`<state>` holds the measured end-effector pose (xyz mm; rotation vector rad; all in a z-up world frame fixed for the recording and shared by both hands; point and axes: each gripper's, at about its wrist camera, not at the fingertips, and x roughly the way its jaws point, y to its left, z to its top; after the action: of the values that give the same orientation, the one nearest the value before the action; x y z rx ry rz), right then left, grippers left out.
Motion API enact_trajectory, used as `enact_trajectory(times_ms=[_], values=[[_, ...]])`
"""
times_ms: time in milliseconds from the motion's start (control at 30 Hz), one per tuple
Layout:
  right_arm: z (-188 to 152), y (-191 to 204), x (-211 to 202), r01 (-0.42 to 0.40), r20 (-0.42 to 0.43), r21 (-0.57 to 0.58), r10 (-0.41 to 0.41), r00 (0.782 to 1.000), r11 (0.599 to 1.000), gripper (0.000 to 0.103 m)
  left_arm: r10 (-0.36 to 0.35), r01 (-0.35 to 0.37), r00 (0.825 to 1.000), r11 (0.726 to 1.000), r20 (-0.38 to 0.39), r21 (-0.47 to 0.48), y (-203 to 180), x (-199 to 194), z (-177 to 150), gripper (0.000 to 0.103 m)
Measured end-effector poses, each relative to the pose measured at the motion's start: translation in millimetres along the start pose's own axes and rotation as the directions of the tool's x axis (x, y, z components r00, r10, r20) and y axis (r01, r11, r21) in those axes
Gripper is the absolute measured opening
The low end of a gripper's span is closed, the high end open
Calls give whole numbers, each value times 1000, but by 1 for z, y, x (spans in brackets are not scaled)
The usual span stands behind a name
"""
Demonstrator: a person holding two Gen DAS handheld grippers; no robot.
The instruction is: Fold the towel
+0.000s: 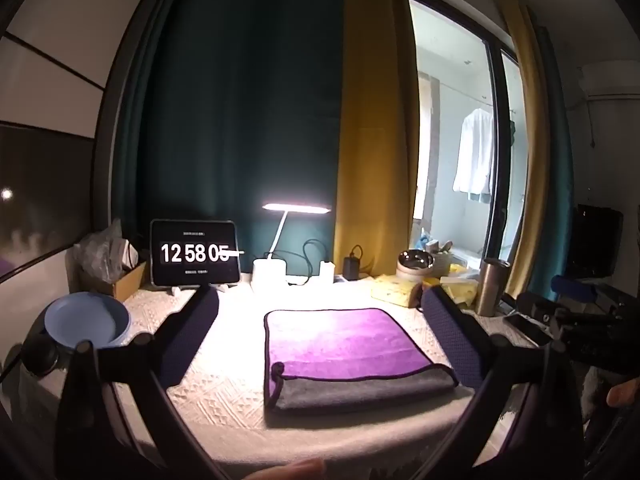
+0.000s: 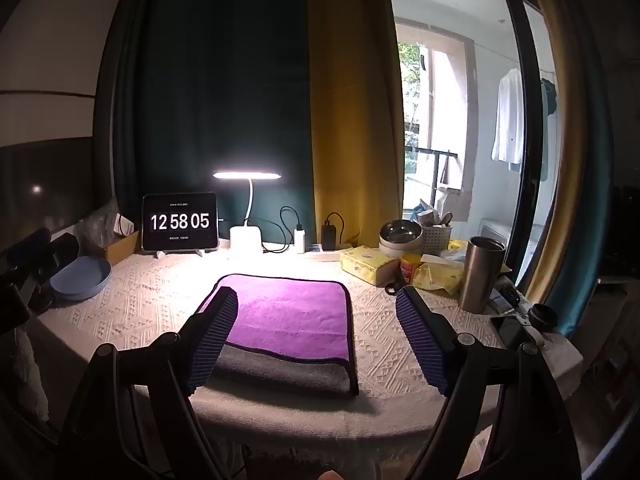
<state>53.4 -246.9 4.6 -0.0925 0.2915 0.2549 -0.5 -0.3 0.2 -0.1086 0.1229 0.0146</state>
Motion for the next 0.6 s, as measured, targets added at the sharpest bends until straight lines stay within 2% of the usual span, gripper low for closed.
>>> enact_trajectory(times_ms=[167, 300, 600], values=[[-1, 2, 1, -3, -3, -3, 3, 1000, 1000, 84, 27, -27, 999, 1000, -18, 1, -2, -2, -1, 102], [-2, 9, 1, -12, 4, -4, 12, 1000, 1000, 84, 32, -32, 999, 999, -25, 3, -9, 3, -7, 103], [-2, 4, -2, -26, 11, 0, 26, 1000, 1000, 84, 37, -37, 998, 999, -41, 1, -3, 1, 2, 103]])
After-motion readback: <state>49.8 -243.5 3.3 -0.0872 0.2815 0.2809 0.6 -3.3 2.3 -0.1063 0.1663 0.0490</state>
